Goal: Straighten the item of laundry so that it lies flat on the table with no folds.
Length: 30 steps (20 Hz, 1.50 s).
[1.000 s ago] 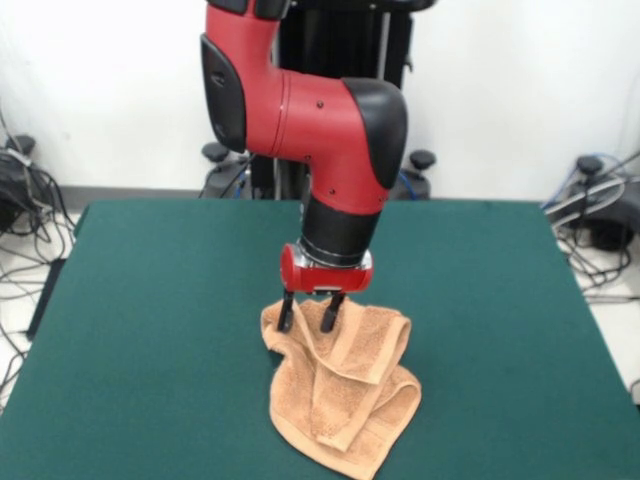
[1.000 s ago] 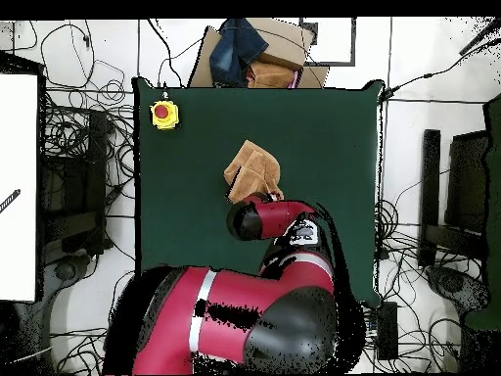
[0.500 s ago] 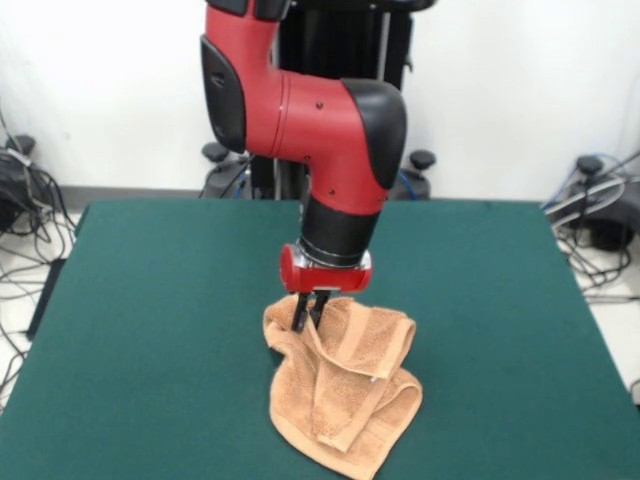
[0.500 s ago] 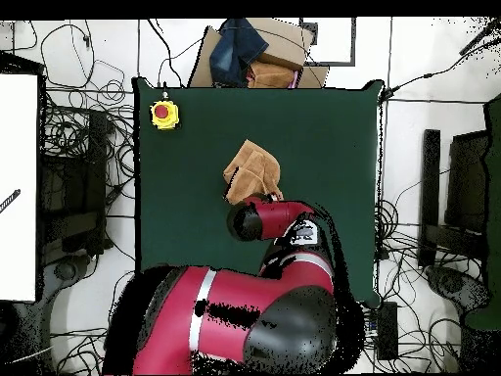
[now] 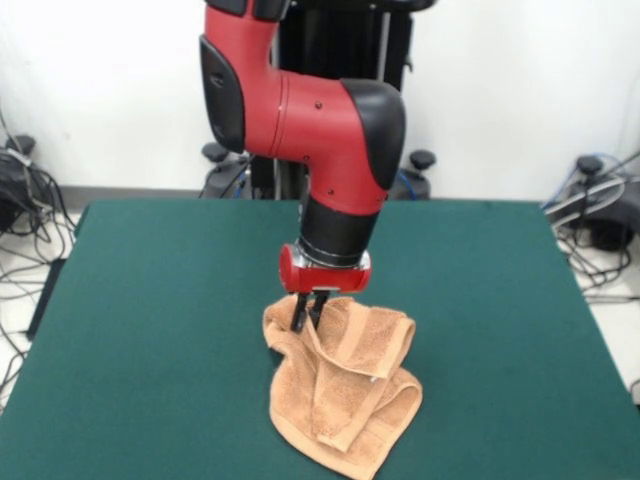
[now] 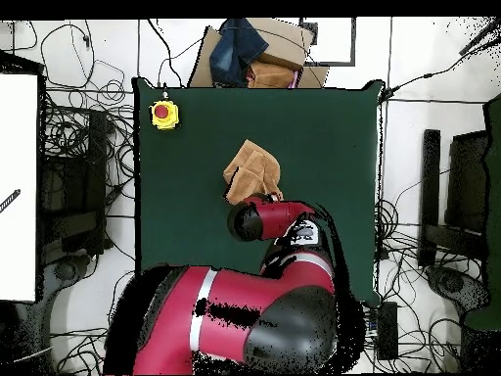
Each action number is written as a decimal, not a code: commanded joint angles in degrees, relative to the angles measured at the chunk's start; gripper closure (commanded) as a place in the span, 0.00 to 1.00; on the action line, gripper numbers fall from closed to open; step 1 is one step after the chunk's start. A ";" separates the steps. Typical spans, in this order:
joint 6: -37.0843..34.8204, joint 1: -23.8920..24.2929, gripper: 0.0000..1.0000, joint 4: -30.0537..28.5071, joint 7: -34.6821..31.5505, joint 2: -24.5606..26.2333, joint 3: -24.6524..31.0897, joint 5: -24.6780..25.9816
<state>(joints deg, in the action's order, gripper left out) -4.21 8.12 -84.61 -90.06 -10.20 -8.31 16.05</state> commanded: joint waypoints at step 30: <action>-37.07 -1.01 1.00 -20.14 -0.77 -44.21 3.64 -4.50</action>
<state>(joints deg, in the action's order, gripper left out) -34.41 7.46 -97.40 -90.06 -44.04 -8.11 13.91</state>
